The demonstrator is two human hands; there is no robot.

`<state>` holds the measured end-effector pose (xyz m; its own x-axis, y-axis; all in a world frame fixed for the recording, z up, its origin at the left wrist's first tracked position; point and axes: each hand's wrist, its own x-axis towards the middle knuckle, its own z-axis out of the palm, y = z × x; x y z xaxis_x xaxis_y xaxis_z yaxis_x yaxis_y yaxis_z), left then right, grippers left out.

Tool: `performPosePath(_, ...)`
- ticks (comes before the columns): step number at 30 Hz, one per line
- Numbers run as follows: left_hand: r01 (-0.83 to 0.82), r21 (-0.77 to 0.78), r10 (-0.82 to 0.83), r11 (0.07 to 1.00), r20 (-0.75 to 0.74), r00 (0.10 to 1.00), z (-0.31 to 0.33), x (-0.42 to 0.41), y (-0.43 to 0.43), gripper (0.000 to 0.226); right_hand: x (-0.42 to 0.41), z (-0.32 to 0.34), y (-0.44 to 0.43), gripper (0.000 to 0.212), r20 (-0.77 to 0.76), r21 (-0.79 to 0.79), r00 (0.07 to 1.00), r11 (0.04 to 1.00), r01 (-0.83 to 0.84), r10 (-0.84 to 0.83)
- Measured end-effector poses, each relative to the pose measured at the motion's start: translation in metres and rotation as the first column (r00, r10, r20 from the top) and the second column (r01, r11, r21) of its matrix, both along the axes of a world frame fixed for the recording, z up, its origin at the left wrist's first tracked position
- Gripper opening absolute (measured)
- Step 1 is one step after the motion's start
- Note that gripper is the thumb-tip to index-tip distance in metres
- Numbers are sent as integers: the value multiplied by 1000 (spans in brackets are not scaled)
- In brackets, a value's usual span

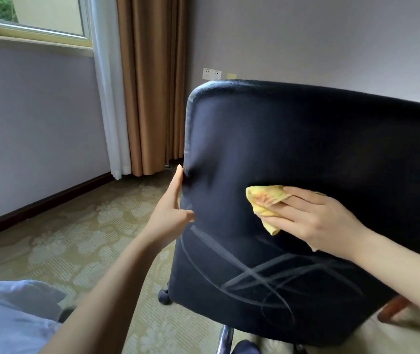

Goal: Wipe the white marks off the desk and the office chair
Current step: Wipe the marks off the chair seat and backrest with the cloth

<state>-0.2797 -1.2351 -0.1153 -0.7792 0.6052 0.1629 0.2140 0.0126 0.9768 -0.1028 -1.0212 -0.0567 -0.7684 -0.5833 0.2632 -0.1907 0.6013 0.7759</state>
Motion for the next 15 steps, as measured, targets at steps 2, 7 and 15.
performPosePath(2,-2,6,2,1000,7,1000,0,5,0,104,10,30,5,38,-62,25,998,1000,10,-8)
performPosePath(7,-21,13,21,1000,10,1000,-2,12,1,103,7,76,-5,31,-223,92,973,995,-31,51)
performPosePath(15,-14,41,14,999,7,1000,-2,13,-3,101,-64,86,-70,33,-471,-58,879,992,-114,74)
